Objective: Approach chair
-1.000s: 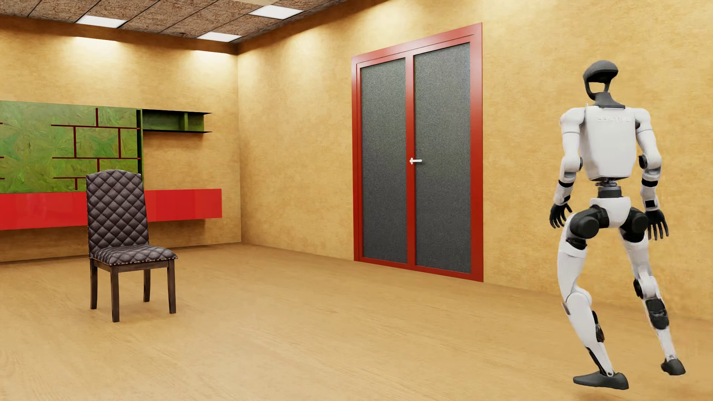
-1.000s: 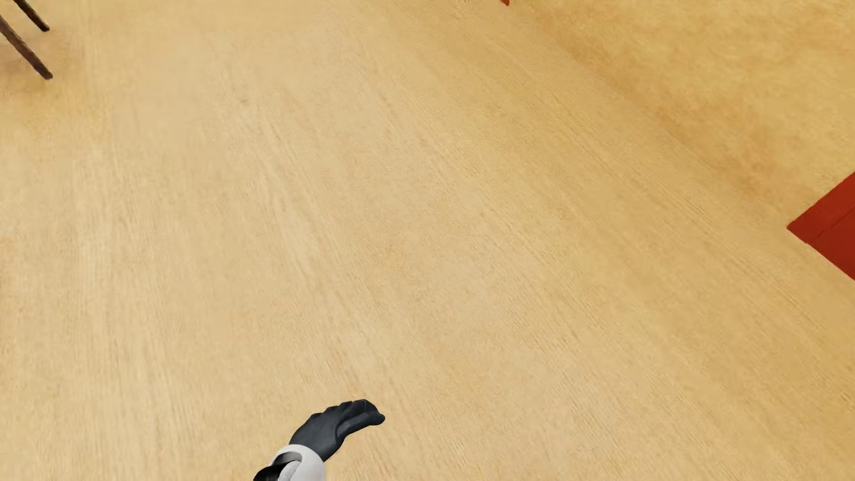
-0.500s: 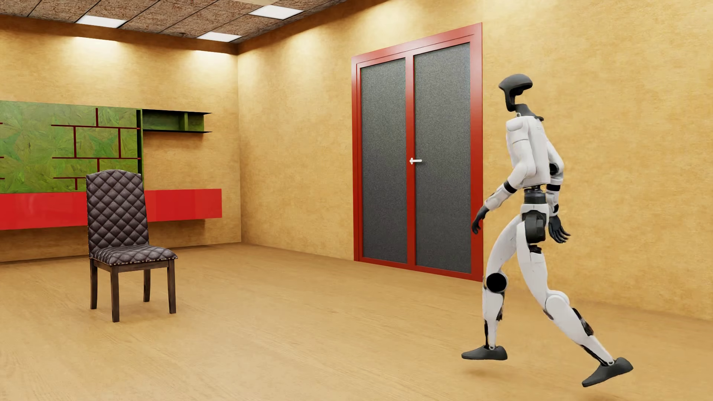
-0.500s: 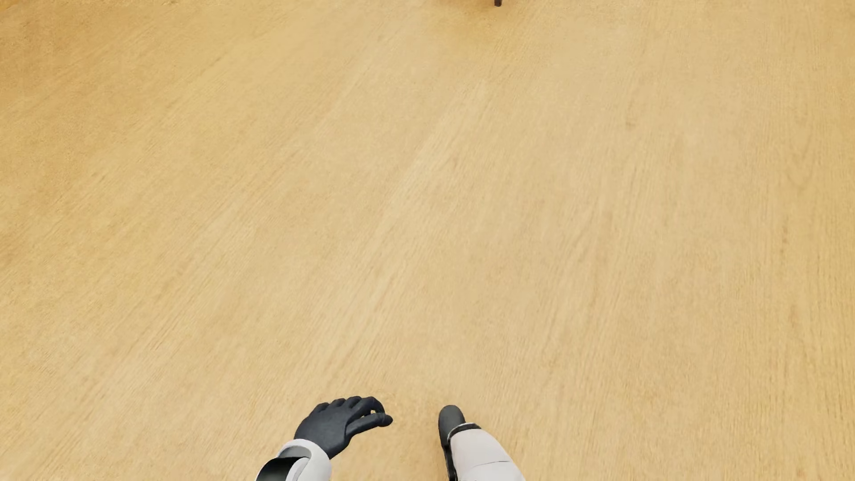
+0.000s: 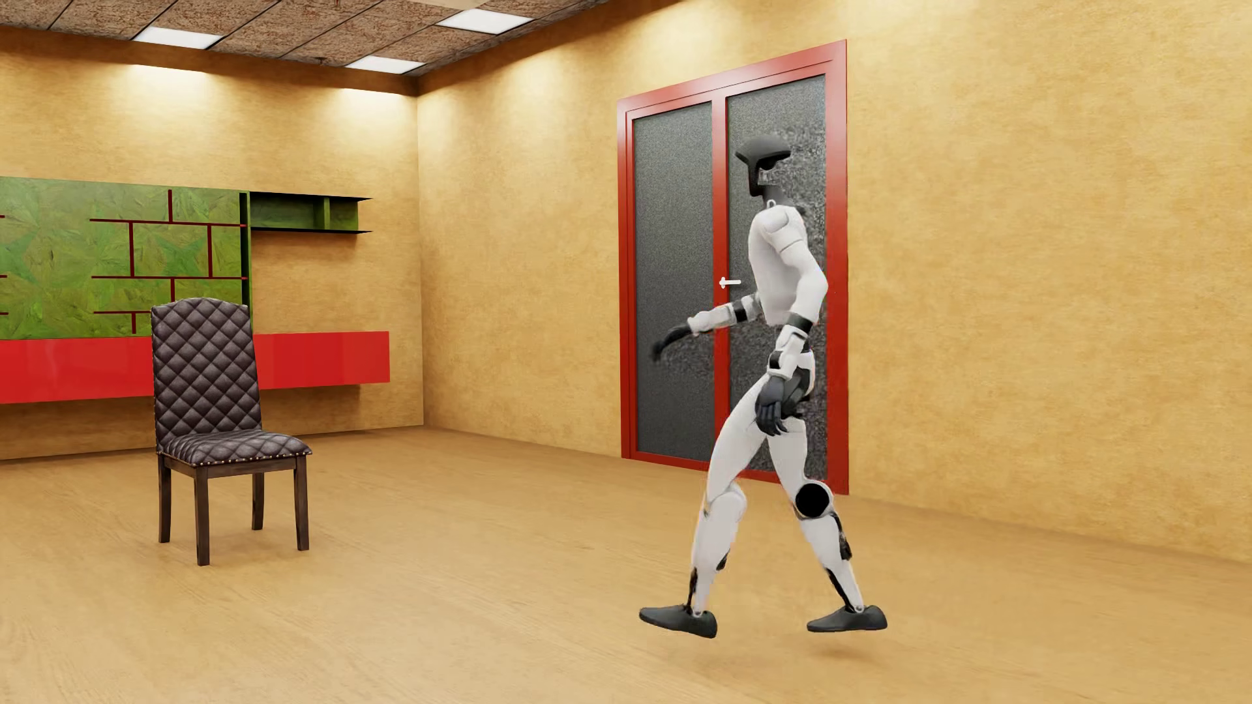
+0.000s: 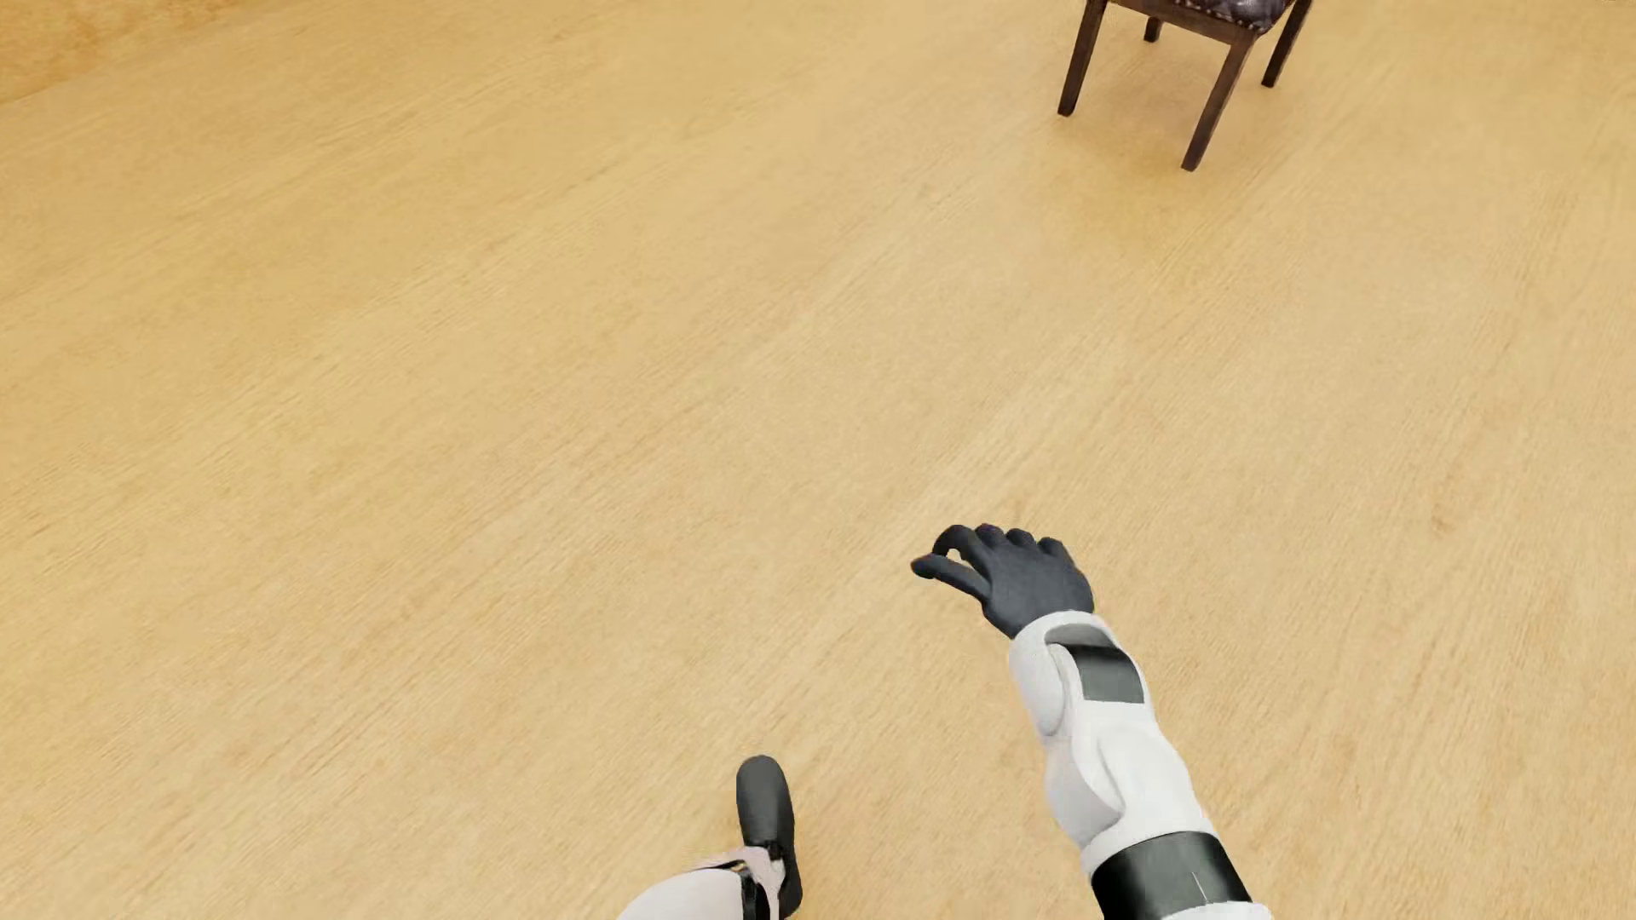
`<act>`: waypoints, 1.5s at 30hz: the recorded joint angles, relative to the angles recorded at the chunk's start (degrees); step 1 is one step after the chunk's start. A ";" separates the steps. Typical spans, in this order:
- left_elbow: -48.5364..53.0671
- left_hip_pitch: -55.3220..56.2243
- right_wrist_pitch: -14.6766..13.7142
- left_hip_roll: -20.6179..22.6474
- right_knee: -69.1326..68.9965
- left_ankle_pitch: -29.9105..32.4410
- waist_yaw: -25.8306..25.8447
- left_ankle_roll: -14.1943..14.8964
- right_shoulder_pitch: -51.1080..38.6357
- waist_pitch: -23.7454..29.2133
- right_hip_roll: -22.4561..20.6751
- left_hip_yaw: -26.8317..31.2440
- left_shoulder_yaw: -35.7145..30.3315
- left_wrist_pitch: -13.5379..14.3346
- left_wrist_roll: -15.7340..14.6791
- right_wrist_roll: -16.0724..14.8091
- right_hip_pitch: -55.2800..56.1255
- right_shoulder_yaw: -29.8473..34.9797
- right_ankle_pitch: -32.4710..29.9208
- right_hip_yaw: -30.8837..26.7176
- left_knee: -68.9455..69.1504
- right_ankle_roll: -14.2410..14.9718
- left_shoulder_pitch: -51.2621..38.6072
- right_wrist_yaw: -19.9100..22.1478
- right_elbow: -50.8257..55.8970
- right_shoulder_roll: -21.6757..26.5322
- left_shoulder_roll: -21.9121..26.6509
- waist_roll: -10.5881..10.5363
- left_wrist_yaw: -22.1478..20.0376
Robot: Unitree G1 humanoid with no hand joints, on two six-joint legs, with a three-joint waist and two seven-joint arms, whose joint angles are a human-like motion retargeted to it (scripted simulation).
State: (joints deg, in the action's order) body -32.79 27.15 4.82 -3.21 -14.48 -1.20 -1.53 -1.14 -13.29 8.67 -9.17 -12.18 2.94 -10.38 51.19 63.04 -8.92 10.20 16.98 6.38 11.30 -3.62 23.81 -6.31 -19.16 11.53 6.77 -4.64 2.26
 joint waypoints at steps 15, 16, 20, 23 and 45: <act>7.27 -27.32 14.47 6.10 -37.90 -17.83 4.44 -4.02 25.36 0.94 20.87 1.25 -4.62 7.46 5.22 -2.21 33.67 -9.33 -16.32 5.54 14.16 2.97 -11.70 2.51 -19.13 -6.86 -2.67 6.87 -2.59; 9.54 -29.79 14.98 6.38 -25.71 -18.91 5.00 -3.27 26.30 0.77 21.18 1.65 -4.99 8.09 3.74 -1.46 33.57 -9.79 -17.83 9.00 12.54 3.46 -12.69 1.05 -22.47 -6.13 -2.06 6.91 -2.83; 13.37 -39.46 10.68 6.58 4.43 -20.41 5.89 -1.82 28.49 0.27 14.84 1.22 -3.71 6.50 -1.93 9.82 33.20 -5.28 -22.60 11.64 8.53 6.17 -14.00 -10.15 -30.66 -1.97 -0.72 6.34 -2.45; 6.96 -42.40 8.09 4.14 -6.86 -13.62 6.26 -1.98 27.88 0.49 12.24 -0.66 -1.53 0.71 -3.76 12.91 33.01 -8.15 -25.27 7.80 17.59 -1.47 -12.73 -11.04 -30.17 -3.04 -0.74 4.79 -0.80; -5.10 -13.47 9.36 -3.94 -50.49 -5.57 1.68 3.46 14.47 0.04 19.30 1.78 3.83 -2.80 2.34 1.72 18.30 -2.50 -14.99 -5.86 19.07 5.90 -6.12 7.93 -16.12 -8.64 -7.20 5.35 2.99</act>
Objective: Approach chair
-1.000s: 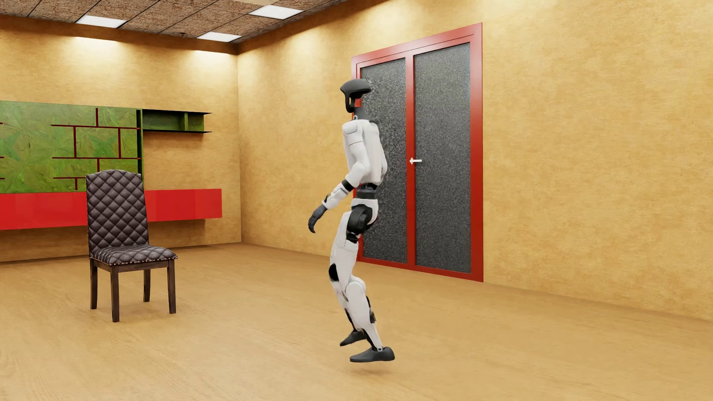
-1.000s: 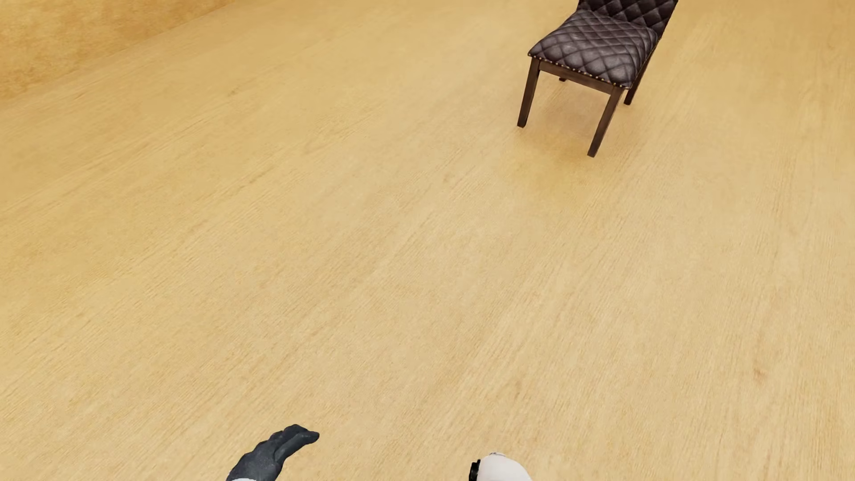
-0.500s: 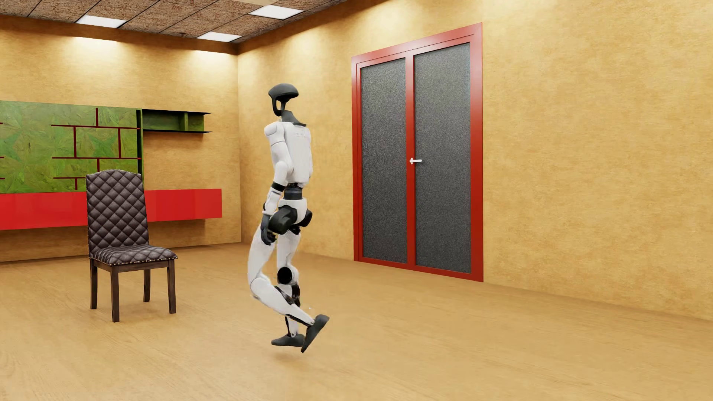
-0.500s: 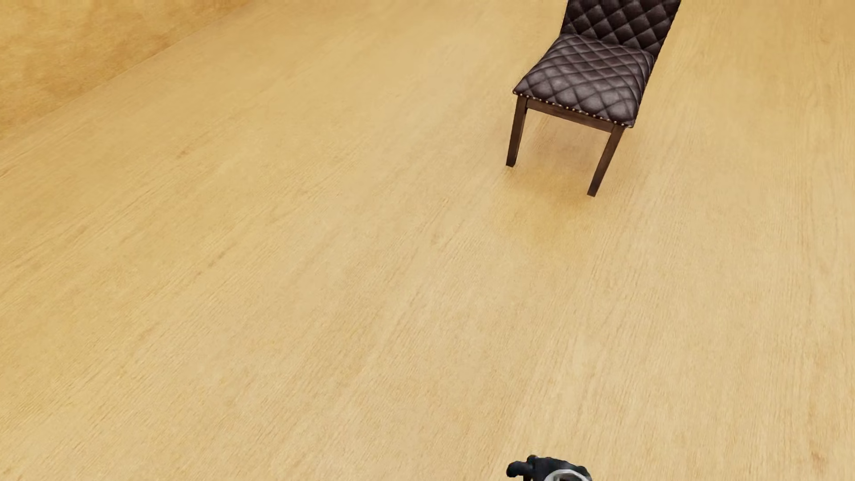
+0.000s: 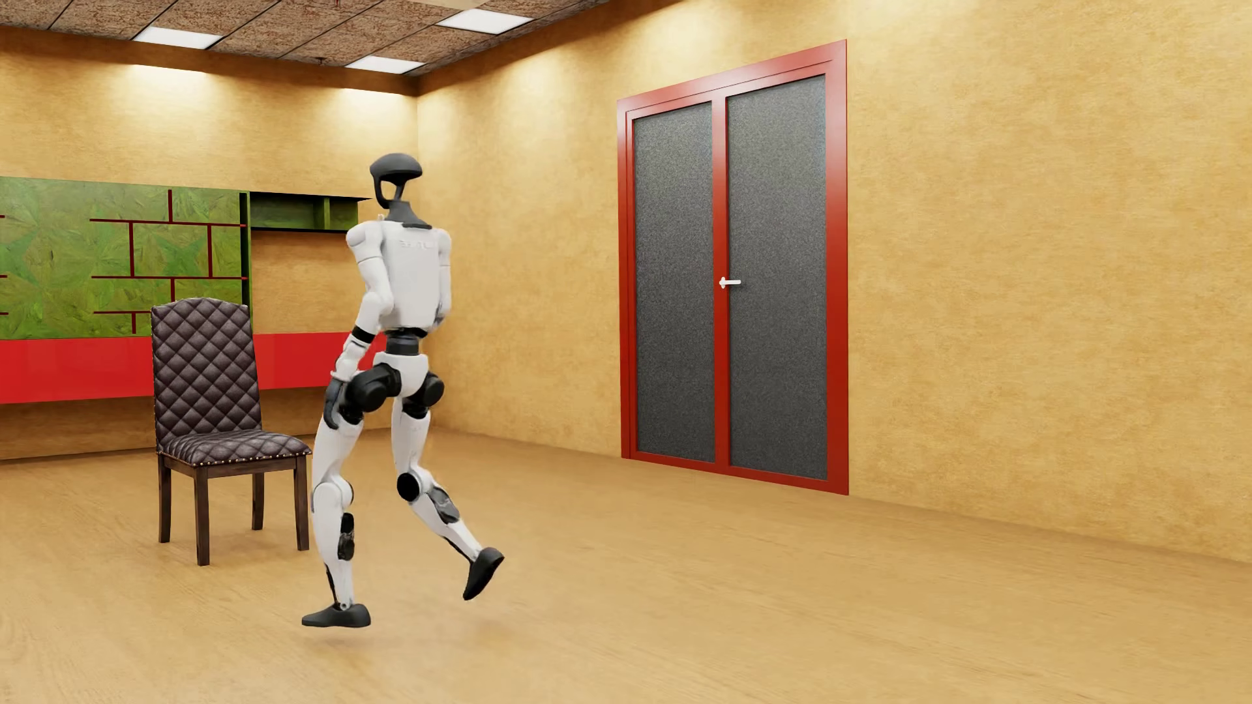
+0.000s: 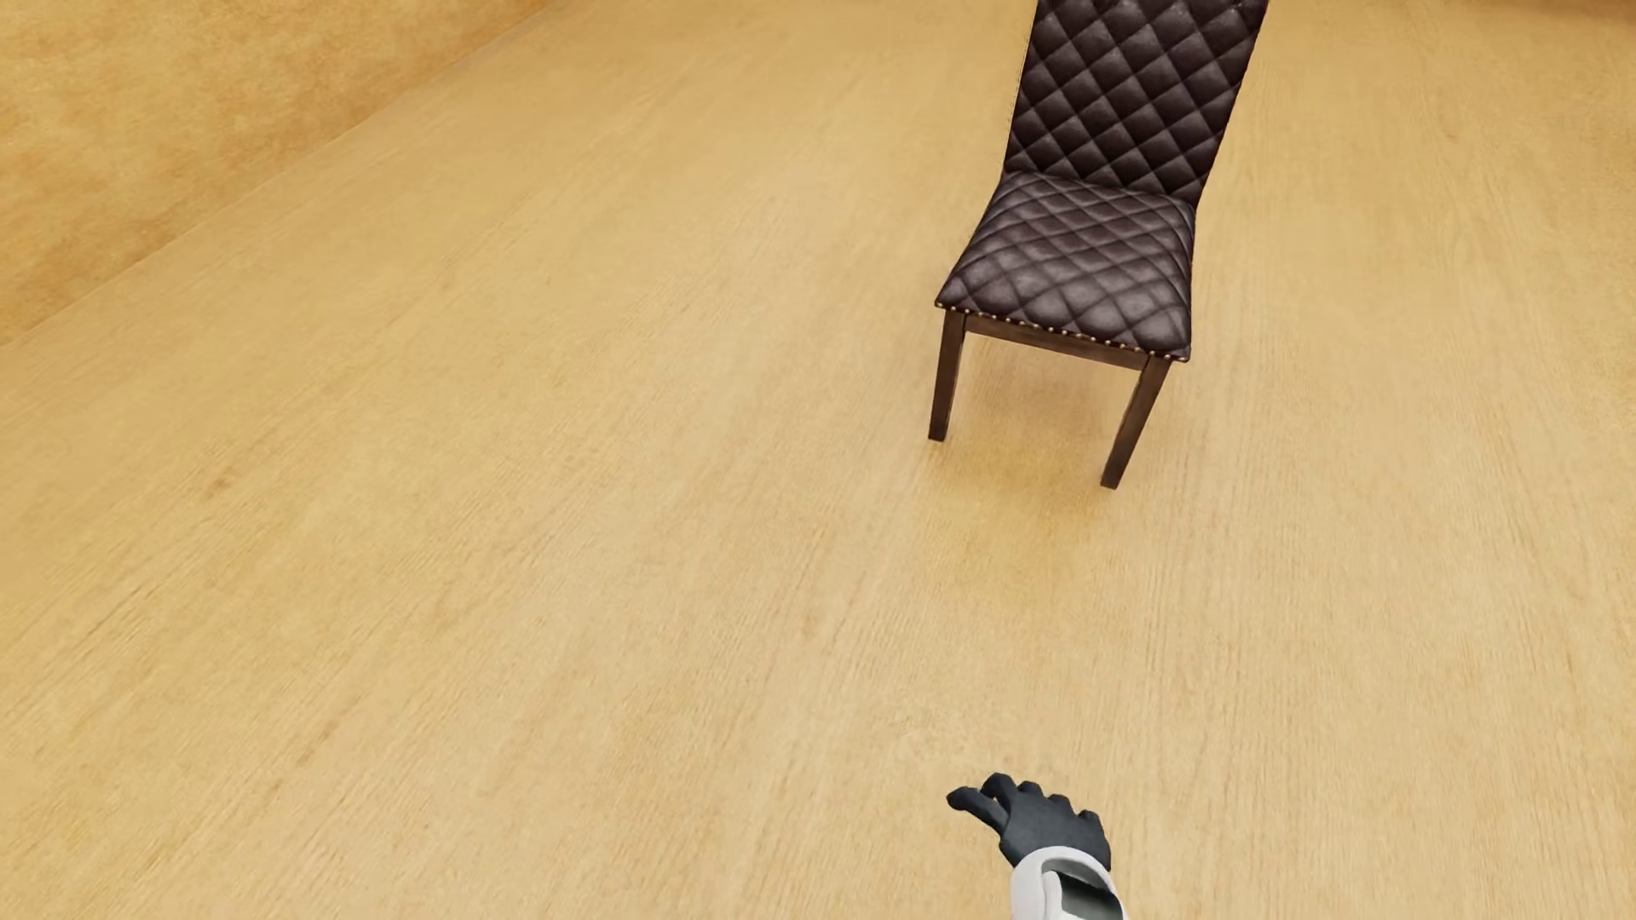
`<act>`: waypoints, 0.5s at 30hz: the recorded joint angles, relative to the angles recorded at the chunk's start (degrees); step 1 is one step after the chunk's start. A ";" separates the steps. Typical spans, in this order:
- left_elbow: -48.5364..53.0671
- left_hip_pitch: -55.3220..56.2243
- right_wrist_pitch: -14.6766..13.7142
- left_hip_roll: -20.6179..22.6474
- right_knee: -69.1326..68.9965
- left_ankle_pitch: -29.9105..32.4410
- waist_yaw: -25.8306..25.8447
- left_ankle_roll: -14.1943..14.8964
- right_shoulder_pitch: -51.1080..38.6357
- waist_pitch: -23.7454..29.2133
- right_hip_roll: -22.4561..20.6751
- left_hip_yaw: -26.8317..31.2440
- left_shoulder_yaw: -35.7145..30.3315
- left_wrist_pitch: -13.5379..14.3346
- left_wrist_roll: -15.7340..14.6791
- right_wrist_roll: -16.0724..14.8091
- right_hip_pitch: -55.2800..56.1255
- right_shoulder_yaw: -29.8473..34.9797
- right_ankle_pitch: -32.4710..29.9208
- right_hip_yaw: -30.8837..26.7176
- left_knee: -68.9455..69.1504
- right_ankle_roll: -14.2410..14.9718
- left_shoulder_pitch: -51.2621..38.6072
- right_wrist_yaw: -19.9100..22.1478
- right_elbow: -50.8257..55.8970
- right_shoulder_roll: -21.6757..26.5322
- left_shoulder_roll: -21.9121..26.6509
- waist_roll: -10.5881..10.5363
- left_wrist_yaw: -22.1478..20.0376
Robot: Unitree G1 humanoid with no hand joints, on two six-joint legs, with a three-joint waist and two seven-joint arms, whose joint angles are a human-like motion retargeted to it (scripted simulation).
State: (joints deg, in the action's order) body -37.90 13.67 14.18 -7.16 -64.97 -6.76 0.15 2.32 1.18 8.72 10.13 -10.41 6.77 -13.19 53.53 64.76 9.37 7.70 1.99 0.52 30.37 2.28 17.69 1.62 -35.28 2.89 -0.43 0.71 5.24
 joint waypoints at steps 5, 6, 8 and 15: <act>9.62 -6.49 5.78 3.34 21.39 -3.37 1.38 -0.31 11.44 -0.57 5.07 1.36 1.18 3.47 -5.80 -3.21 1.61 -7.95 7.29 12.42 -3.20 1.70 -6.45 -4.62 -13.06 0.61 5.60 1.50 -1.04; 11.61 -7.85 4.72 3.58 31.43 -3.76 1.35 -0.23 13.14 -0.86 4.69 1.65 1.85 3.99 -6.52 -0.74 -0.93 -6.08 6.52 15.49 -4.36 2.17 -7.15 -9.05 -15.17 1.62 6.33 1.70 -1.10; 14.46 -10.56 0.82 3.67 39.34 -4.06 1.30 -0.15 15.01 -1.34 4.04 1.96 3.31 4.40 -8.59 6.58 -5.45 -1.41 5.84 18.65 -6.74 2.36 -7.72 -17.22 -17.57 3.35 6.75 1.82 -3.06; 2.31 -18.63 -0.64 0.57 50.85 -3.40 2.02 0.87 13.33 -3.14 -1.52 -1.71 3.50 0.85 -7.32 5.06 -12.85 -14.37 3.07 17.31 -15.60 3.37 -4.04 -9.00 -7.49 -1.59 2.49 0.61 -4.59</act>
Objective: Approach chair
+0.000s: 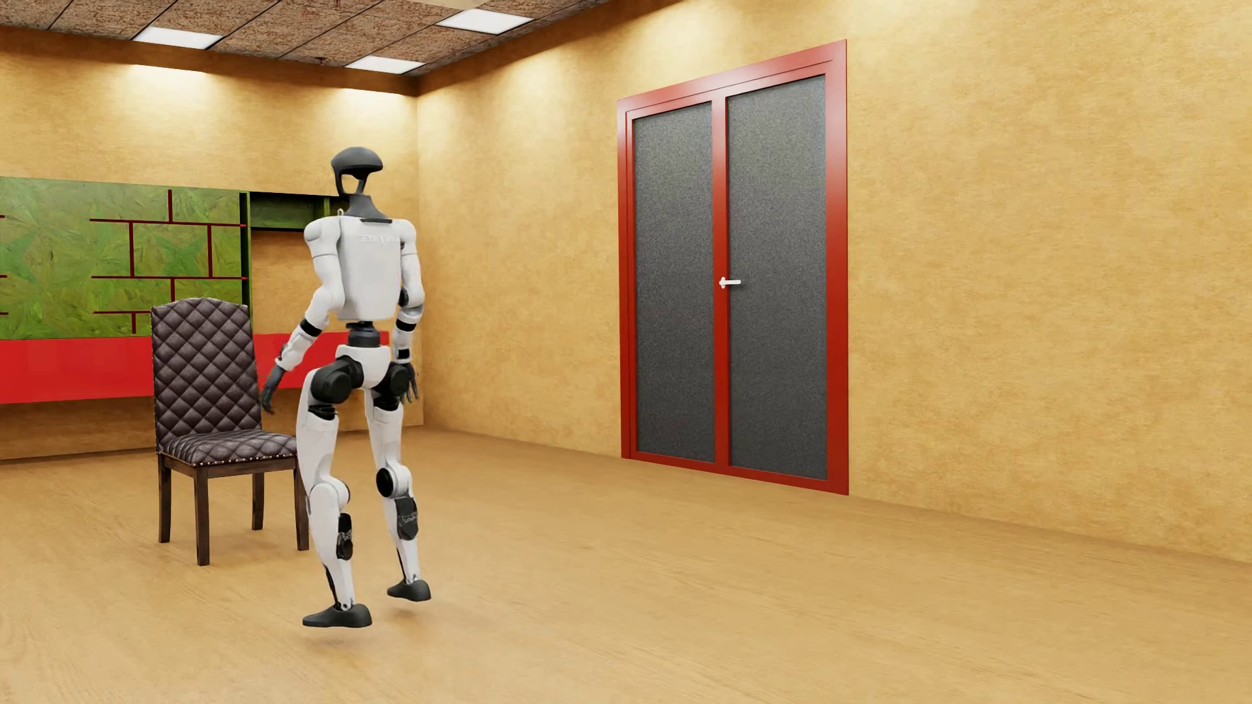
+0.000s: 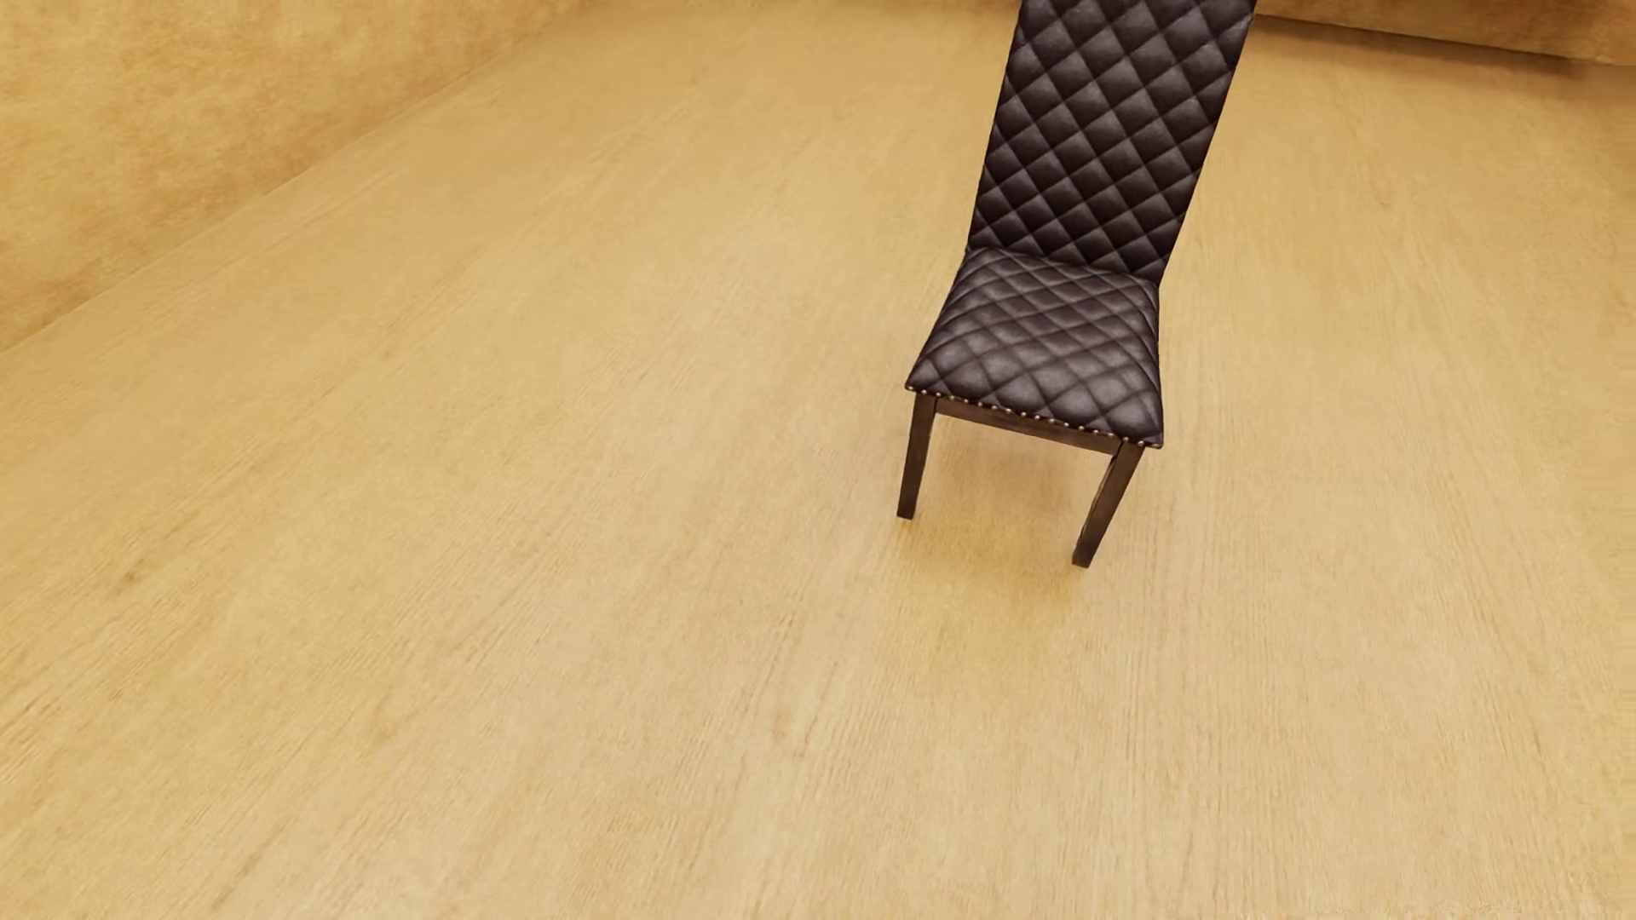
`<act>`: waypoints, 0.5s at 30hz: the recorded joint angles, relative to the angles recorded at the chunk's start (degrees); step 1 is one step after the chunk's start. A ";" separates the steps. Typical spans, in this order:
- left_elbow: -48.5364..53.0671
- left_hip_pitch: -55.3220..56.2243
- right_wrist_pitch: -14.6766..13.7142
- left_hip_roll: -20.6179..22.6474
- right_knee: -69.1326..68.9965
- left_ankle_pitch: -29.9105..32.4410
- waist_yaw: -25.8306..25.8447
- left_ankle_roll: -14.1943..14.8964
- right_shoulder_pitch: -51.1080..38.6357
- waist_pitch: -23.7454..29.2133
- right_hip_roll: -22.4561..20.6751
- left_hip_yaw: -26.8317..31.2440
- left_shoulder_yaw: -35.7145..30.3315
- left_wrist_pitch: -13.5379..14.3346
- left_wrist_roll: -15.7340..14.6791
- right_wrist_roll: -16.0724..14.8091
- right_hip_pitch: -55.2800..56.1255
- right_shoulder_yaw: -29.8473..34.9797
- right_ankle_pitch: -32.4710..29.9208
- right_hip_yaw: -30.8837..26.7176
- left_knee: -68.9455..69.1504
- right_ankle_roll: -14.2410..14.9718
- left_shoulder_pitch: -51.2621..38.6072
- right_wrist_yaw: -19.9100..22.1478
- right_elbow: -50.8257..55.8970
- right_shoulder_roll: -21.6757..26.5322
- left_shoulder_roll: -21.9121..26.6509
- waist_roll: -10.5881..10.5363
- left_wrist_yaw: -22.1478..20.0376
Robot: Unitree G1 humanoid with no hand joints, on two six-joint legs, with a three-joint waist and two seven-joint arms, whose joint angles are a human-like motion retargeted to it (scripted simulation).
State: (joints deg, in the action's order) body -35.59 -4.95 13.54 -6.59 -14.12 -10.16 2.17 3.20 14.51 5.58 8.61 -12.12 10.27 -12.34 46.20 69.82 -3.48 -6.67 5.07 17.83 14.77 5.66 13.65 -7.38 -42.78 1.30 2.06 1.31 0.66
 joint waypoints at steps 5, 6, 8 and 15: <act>-10.45 -0.33 -4.29 -1.50 -1.75 -1.45 -0.01 0.09 -4.82 0.59 -1.29 -3.58 -4.41 -1.92 10.50 -2.83 2.15 1.11 0.45 -3.64 0.99 0.08 1.91 3.39 8.87 -0.79 -0.22 -0.73 10.41; -10.27 -0.23 -5.45 -1.63 -2.05 -1.53 -0.13 0.08 -5.04 0.80 -1.47 -4.20 -3.50 -1.50 10.57 -3.32 2.85 1.97 0.45 -4.26 0.74 0.08 2.55 3.20 10.72 -0.41 -0.74 -0.78 9.80; -9.15 0.42 -6.35 -1.68 -2.56 -1.58 -0.39 -0.03 -4.79 1.24 -1.58 -4.91 -1.38 -0.56 9.32 -4.20 4.26 2.97 0.45 -4.99 0.37 0.12 3.23 2.84 13.28 0.22 -1.70 -0.79 7.47; -7.28 5.19 -0.86 -1.86 -5.26 -1.78 -0.66 -0.19 -2.68 2.84 -1.37 -6.19 -2.52 -0.28 8.66 -1.14 10.25 3.31 0.54 -6.63 2.19 -0.59 -2.53 9.46 6.12 0.71 -0.81 -0.40 2.59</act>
State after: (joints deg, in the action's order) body -42.87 0.24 12.68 -8.45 -19.37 -11.94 1.52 3.00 11.82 8.42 7.23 -18.31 7.75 -12.62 54.86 68.68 6.77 -3.37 5.61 11.20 16.96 5.07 11.13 2.08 -36.65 2.01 1.24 0.92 3.25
